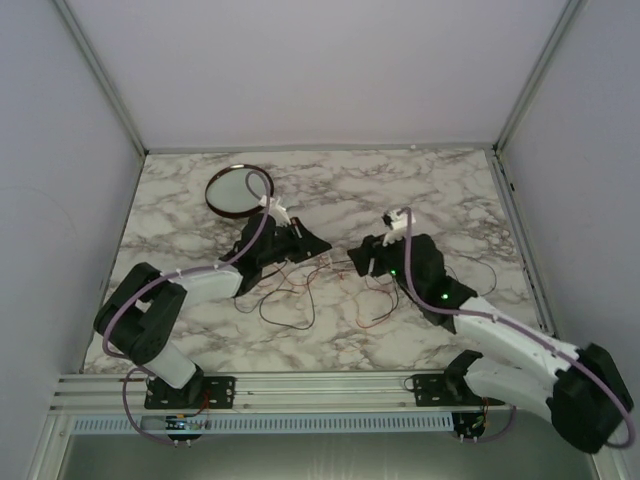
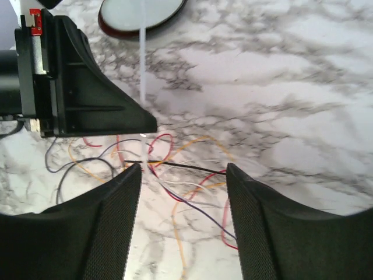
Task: Zip-tie the wires
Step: Tie the cable at the center of the board, then adjust the cable at the center of the board.
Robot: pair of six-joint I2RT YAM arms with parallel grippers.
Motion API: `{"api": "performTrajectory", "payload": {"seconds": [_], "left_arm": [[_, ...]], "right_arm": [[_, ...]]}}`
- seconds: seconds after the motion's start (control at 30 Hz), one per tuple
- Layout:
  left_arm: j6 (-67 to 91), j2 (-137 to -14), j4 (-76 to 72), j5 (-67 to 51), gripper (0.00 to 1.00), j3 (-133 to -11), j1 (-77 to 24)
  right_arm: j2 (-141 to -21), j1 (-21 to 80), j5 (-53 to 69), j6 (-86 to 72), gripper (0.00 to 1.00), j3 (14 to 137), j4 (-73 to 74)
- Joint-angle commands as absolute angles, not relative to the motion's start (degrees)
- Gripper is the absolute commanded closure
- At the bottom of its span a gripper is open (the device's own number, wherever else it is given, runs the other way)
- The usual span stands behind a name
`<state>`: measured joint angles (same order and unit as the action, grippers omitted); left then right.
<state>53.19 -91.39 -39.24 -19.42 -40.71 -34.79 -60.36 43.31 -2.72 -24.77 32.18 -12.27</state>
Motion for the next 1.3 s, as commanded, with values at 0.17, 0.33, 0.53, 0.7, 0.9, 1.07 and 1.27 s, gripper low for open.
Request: {"api": "performTrajectory", "payload": {"seconds": [0.17, 0.33, 0.53, 0.7, 0.9, 1.07, 1.27], "left_arm": [[48.68, -86.52, -33.05, -21.4, 1.0, -43.48, -32.89], [48.44, -85.03, -32.34, -22.54, 1.0, -43.42, -32.34], [48.36, -84.43, -32.81, -24.07, 1.0, -42.79, -32.26], [48.85, -83.73, -33.89, -24.95, 1.0, -41.57, -32.18], [49.0, -82.92, -33.91, -25.95, 1.0, -41.42, -32.18], [49.22, -82.56, -34.1, -26.63, 1.0, -41.46, -32.09], [49.3, -82.55, -33.93, -27.35, 1.0, -41.39, -31.65]], "right_arm": [[-42.71, 40.32, 4.97, 2.28, 0.07, 16.07, -31.33], [-49.5, 40.3, 19.25, 15.71, 0.04, 16.64, -31.44], [-62.18, 40.77, 26.35, 24.97, 0.04, 18.79, -37.63], [-70.49, 40.97, 29.6, 27.66, 0.04, 22.68, -41.25], [-77.75, 40.9, 32.92, 30.34, 0.07, 26.54, -41.9], [-82.06, 40.89, 33.7, 32.82, 0.12, 29.84, -39.77], [-85.55, 40.87, 33.29, 33.57, 0.26, 32.47, -37.72]]}}
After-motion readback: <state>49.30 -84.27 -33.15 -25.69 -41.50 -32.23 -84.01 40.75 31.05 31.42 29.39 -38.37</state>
